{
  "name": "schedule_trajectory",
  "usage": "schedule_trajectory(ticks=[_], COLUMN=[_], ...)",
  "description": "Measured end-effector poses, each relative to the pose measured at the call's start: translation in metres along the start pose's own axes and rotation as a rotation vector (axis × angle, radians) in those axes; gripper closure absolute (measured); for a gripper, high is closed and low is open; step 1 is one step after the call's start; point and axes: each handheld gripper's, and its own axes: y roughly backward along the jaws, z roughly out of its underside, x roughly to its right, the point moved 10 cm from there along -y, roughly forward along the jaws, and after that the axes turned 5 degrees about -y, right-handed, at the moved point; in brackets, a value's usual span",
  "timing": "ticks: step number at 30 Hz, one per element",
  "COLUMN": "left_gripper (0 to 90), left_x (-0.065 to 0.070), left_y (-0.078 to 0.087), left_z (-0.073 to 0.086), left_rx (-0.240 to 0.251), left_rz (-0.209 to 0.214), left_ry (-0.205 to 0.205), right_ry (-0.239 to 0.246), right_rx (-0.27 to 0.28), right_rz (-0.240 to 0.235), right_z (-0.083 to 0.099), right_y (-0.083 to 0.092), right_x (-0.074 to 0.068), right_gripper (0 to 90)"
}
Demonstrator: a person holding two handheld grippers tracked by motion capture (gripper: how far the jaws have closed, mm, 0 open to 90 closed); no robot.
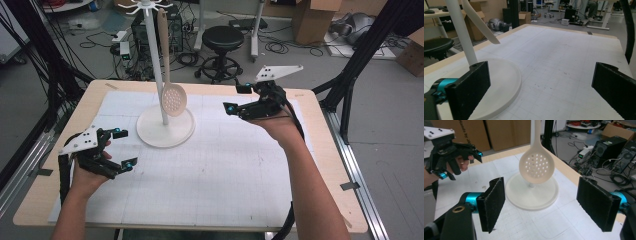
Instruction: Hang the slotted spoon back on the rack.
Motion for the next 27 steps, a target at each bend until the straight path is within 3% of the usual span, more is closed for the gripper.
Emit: schedule_trajectory(ticks=[13,23,27], left_gripper=[2.4,2.4,2.4], left_x=[0.000,0.000,0.000], left_y=[-0.002,-0.002,-0.004], left_z=[0.003,0.004,0.006], left_rx=[-0.007,-0.004,-0.013], left_rz=[0.001,0.005,0.008], left_ry=[0.008,0.012,0.010], right_ry=[-0.012,-0.074,-0.123], right_rx=[0.013,0.056,0.069], right_rz=[0.023,0.029,0.034], right_z=[0.042,0.087,0.112], right_y=[0.018,0.031,0.031], right_x=[-0.003,-0.003,0.000], right_gripper=[19.5,16.8,15.7])
